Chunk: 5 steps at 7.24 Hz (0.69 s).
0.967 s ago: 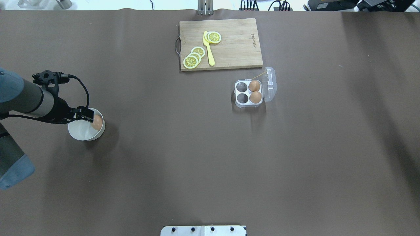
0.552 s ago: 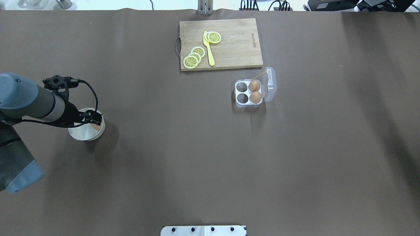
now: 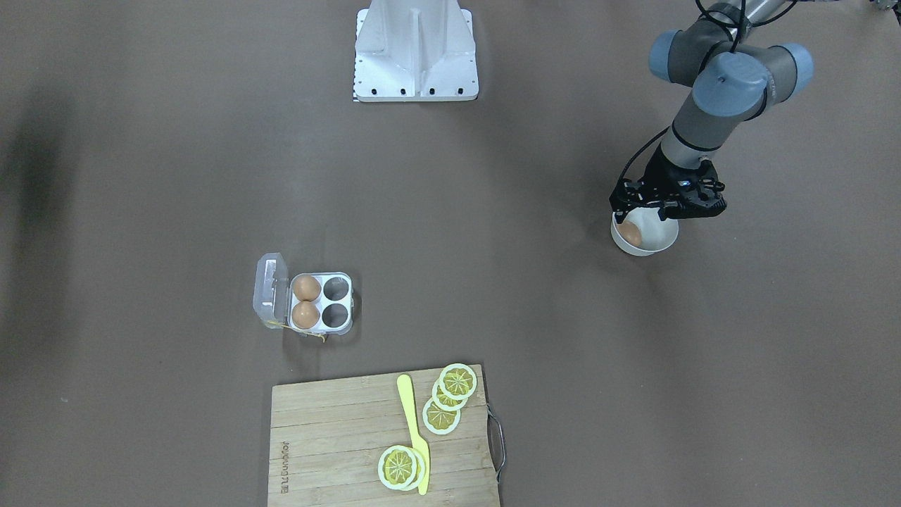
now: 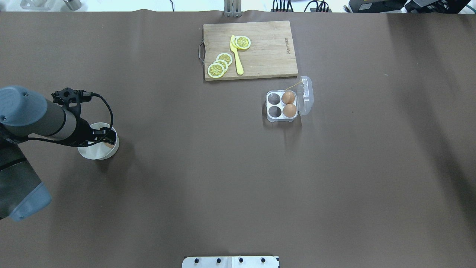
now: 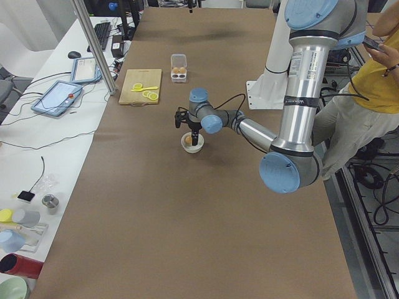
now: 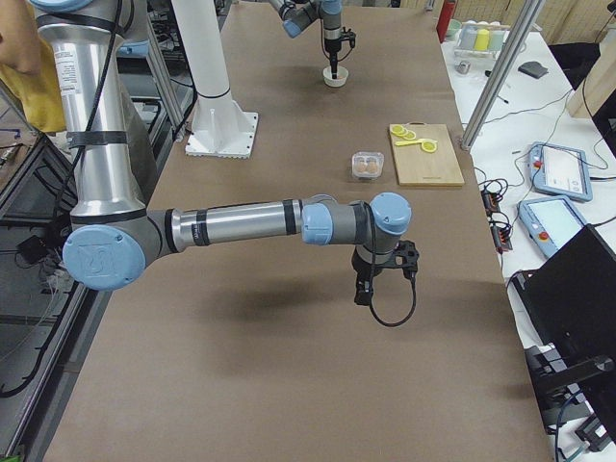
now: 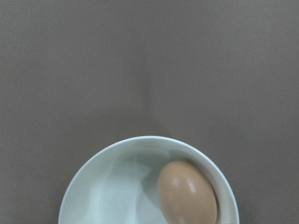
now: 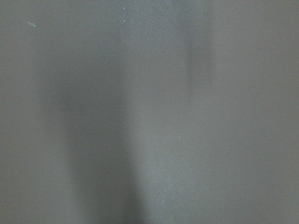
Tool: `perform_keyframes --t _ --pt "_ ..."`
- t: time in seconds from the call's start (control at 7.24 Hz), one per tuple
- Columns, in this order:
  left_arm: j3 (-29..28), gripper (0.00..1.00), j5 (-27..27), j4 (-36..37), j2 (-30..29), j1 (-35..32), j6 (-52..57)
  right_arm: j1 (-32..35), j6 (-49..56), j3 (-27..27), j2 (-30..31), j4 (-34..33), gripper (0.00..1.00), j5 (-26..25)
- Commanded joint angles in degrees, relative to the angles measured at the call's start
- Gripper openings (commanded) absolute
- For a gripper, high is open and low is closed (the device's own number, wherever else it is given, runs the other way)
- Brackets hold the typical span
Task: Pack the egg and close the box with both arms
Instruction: 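Lower the left gripper into the bowl and close on the egg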
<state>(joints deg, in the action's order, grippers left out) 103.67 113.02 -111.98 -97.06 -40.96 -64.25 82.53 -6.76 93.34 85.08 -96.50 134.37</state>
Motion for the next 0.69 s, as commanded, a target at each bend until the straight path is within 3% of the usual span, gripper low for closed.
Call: perform_keyframes --t 0.0,0.55 --pt "-0.9 0.86 0.0 -0.3 -0.3 0.2 0.0 0.0 0.1 0.0 0.0 0.0 1.0 -0.1" --pt "-1.7 0.86 0.0 -0.2 -1.4 0.2 0.1 0.0 0.1 0.0 0.2 0.0 1.0 0.0"
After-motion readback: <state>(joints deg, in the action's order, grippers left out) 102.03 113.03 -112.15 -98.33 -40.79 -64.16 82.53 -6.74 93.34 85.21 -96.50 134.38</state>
